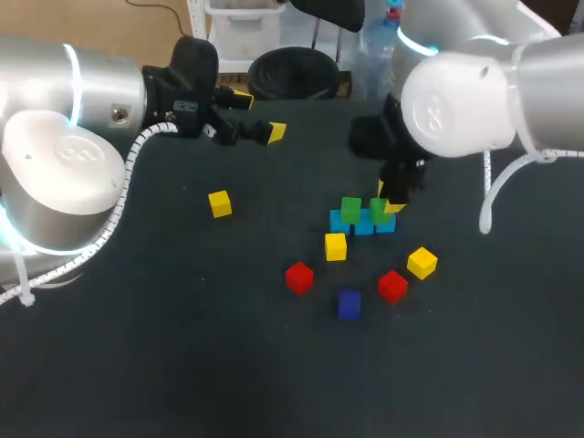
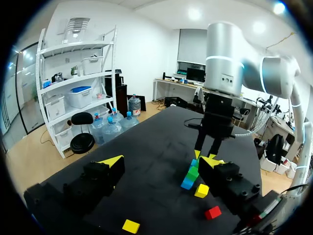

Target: Place the blue cubes, place green cubes on the blue cubes, place the yellow cubes on the green cubes, then place the red cubes on the yellow cubes, and place purple cube on the red cubes.

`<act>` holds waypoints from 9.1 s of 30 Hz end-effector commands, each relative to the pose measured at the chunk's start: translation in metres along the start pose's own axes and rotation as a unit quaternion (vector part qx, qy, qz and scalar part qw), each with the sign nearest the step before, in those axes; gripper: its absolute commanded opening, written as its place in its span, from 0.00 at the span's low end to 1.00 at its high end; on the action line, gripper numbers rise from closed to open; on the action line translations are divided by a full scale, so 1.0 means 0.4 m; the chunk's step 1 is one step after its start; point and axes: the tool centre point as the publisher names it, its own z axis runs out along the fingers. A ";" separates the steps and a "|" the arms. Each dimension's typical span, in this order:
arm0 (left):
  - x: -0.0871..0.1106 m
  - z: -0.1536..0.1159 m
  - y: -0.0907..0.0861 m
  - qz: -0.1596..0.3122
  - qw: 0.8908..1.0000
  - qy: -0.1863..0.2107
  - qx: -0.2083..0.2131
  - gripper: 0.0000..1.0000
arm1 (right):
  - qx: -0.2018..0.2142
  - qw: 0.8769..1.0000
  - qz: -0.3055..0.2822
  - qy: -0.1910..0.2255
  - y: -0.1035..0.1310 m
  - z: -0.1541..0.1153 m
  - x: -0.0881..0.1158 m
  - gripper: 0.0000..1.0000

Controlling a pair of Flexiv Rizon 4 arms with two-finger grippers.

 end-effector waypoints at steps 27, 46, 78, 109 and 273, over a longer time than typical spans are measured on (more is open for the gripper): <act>0.004 0.000 0.001 0.001 1.000 -0.004 0.000 1.00 | -0.007 1.000 -0.001 0.009 -0.019 0.005 -0.003 0.00; 0.004 0.000 0.001 0.001 1.000 -0.004 0.000 1.00 | -0.012 1.000 0.003 0.009 -0.021 0.005 0.001 0.48; 0.004 0.000 0.001 0.001 1.000 -0.004 0.000 1.00 | -0.020 1.000 -0.002 0.013 -0.004 0.028 -0.022 0.33; 0.004 0.000 0.001 0.001 1.000 -0.004 0.000 1.00 | -0.010 0.999 0.033 0.009 -0.021 0.031 -0.007 0.00; 0.004 0.000 0.001 0.001 1.000 -0.004 0.000 1.00 | -0.019 1.000 0.023 0.007 -0.028 0.024 -0.119 0.75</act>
